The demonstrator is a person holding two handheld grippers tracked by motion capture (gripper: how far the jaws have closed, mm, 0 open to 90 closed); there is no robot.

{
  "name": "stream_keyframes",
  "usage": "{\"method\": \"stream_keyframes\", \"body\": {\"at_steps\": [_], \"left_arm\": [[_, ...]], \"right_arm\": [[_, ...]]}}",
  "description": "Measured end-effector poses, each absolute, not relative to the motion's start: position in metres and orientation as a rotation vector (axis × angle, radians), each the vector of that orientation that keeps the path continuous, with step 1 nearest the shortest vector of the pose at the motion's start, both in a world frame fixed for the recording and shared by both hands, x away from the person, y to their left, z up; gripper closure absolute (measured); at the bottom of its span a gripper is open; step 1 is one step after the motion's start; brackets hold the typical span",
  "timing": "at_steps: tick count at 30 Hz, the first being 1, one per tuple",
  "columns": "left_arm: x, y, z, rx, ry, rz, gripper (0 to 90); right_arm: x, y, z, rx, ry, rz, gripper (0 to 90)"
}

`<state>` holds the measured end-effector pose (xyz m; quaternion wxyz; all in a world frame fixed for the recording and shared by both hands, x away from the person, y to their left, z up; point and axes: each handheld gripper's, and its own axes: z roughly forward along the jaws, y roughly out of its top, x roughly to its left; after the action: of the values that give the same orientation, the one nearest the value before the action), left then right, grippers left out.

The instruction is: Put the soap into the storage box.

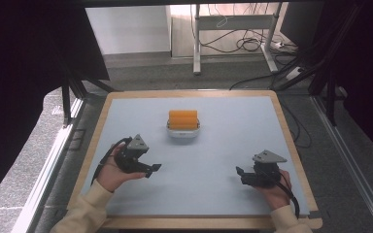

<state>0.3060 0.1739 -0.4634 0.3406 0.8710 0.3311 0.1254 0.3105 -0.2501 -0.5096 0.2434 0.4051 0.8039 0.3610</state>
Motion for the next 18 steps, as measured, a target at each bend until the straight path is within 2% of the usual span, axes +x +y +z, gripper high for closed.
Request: {"method": "stream_keyframes", "body": {"at_steps": [10,18], "left_arm": [[0.291,0.194,-0.476,2.188,0.968,0.275,21.0],[0.291,0.195,-0.476,2.181,0.96,0.264,21.0]], "right_arm": [[0.31,-0.246,-0.511,1.095,2.203,0.972,15.6],[0.31,-0.248,-0.511,1.091,2.201,0.972,15.5]]}}
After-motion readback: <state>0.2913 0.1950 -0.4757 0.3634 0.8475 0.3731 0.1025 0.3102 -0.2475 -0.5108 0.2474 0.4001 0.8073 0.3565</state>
